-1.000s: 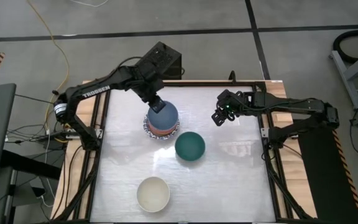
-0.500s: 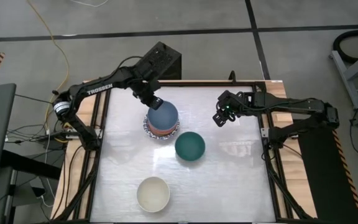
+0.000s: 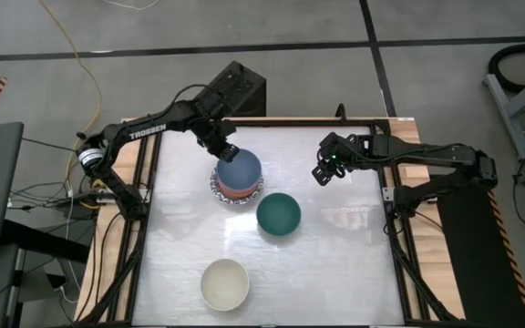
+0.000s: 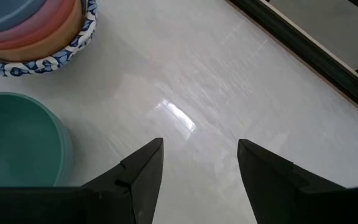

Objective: Nest bowls inside each other
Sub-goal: Stack the green bowl on top of the blue bowl

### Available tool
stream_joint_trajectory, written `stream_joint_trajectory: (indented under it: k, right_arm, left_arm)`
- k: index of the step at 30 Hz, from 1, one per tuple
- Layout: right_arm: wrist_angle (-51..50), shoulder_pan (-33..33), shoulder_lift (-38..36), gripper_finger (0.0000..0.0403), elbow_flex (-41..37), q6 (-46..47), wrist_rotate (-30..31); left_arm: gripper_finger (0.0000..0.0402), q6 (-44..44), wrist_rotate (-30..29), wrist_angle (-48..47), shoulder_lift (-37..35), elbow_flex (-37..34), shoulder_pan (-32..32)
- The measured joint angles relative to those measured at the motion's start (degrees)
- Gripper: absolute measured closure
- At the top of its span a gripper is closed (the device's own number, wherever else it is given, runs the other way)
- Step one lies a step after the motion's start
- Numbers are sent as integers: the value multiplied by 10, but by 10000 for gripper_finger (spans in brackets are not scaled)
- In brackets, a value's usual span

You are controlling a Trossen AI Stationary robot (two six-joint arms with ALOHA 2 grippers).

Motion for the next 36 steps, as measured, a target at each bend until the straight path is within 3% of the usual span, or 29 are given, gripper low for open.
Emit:
stream_joint_trajectory:
  k: [10,16,22,26,31,36]
  right_arm:
    - [4,0,0,175,0,-28,0]
    - [20,-4,0,175,0,-45,1]
    - [32,-17,0,175,0,-47,3]
    - [38,-25,0,175,0,-47,3]
    - [38,-30,0,175,0,-60,2]
    - [38,-30,0,175,0,-67,1]
  left_arm:
    - [401,-14,67,2,-15,66,-13]
    - [401,25,63,14,-20,141,-81]
    - [372,101,-17,66,-19,165,-206]
    - [326,166,-53,93,-19,165,-278]
    - [264,251,-147,90,-9,165,-343]
    - [234,298,-162,106,22,164,-395]
